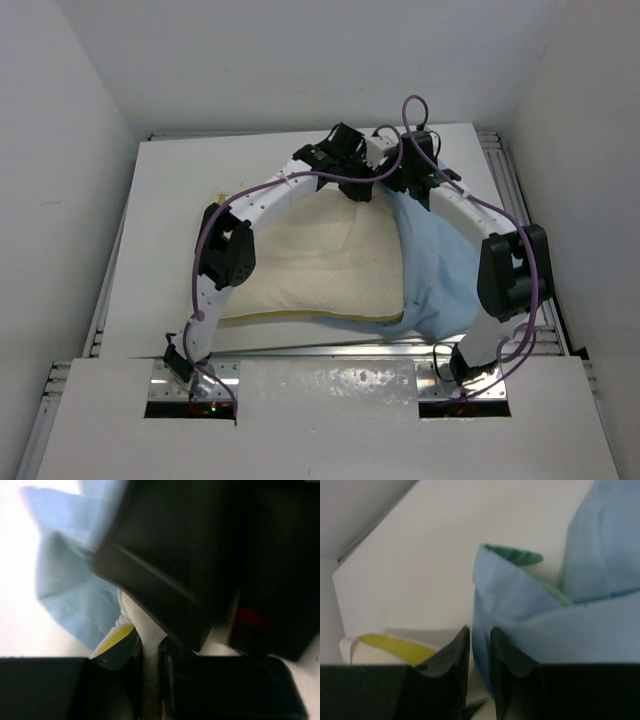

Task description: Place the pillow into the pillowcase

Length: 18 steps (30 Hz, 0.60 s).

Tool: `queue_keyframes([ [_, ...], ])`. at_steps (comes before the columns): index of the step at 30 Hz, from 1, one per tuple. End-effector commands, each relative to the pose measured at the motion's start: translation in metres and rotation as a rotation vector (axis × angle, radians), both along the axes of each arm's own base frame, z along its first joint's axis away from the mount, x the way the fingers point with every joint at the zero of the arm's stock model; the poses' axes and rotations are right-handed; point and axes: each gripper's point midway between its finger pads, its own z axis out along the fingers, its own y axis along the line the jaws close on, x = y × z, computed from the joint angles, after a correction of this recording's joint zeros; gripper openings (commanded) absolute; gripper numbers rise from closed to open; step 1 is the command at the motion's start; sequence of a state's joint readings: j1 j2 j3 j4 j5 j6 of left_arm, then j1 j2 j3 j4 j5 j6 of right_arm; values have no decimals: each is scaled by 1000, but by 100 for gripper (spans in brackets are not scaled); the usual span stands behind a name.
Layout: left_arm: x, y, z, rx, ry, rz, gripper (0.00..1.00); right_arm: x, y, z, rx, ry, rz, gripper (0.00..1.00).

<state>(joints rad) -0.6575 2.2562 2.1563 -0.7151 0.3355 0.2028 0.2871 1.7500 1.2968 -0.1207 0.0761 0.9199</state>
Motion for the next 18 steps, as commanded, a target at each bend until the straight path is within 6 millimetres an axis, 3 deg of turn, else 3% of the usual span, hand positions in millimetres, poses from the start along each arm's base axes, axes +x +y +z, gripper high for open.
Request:
queue_keyframes([
  [1, 63, -10, 38, -131, -192, 270, 0, -24, 49, 49, 138, -64, 114, 25],
  [2, 74, -9, 42, -138, -235, 304, 0, -26, 49, 45, 125, -52, 126, 34],
  [3, 79, -5, 39, -121, -261, 328, 0, -31, 55, 36, 131, -19, 172, 53],
  [6, 91, 4, 31, -61, -325, 365, 0, -39, 53, 33, 18, 45, 255, 76],
  [13, 65, -8, -4, -47, -228, 254, 0, -58, -9, 67, -299, -36, 193, 85],
  [16, 57, -18, -11, -68, -195, 218, 0, -74, -11, 55, -324, 12, 254, 73],
  [18, 53, -22, -13, -77, -179, 203, 0, -89, -13, 36, -318, 49, 269, 55],
])
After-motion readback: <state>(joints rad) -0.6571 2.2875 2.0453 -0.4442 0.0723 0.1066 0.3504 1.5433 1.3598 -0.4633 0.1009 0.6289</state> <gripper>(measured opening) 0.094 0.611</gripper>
